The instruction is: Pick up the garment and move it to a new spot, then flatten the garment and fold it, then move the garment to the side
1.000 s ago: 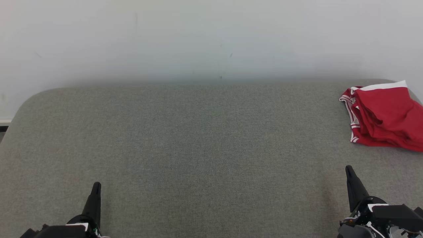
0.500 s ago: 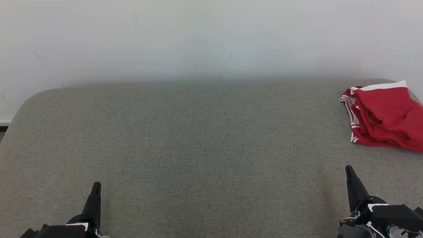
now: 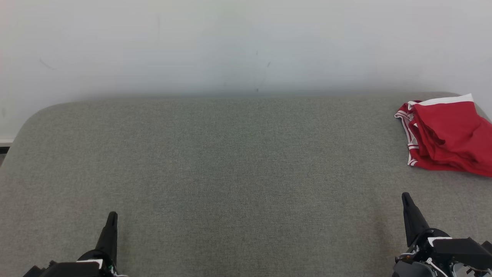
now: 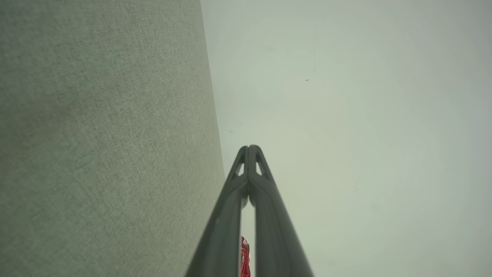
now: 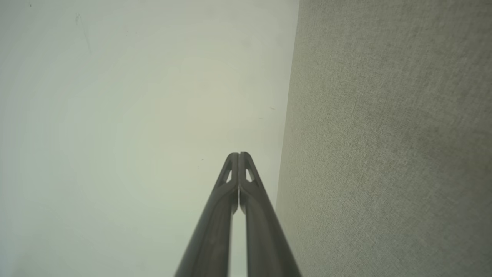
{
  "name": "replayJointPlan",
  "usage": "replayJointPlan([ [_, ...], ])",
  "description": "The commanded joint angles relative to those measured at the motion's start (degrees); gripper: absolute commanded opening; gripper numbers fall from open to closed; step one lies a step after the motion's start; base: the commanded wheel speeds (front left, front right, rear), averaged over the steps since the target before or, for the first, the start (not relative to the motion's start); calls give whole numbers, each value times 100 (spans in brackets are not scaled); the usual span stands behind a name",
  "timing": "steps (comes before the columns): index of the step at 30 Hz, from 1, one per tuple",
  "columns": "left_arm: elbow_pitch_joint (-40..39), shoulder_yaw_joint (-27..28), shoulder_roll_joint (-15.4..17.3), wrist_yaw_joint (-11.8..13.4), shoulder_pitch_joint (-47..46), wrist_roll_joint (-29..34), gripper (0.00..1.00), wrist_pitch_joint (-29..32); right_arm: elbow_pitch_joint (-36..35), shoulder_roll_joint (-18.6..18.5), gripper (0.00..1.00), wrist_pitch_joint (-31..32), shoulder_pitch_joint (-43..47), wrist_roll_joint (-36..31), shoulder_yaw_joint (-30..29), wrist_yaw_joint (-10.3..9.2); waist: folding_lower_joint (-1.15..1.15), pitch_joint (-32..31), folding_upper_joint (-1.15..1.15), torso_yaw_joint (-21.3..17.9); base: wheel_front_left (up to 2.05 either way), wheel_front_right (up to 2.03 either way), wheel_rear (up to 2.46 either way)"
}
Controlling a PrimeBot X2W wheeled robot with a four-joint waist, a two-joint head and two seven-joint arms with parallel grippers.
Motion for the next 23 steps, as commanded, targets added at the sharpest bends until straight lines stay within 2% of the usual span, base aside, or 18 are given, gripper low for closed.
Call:
replayJointPlan([
  [1, -17, 15, -11, -18, -53, -34, 0, 2, 9, 10, 0, 16, -38, 6, -7, -11, 0, 0, 0, 0, 0, 0, 0],
  [23, -17, 16, -10, -17, -52, -34, 0, 1, 8, 9, 0, 14, -38, 8, -4, -11, 0, 0, 0, 0, 0, 0, 0],
])
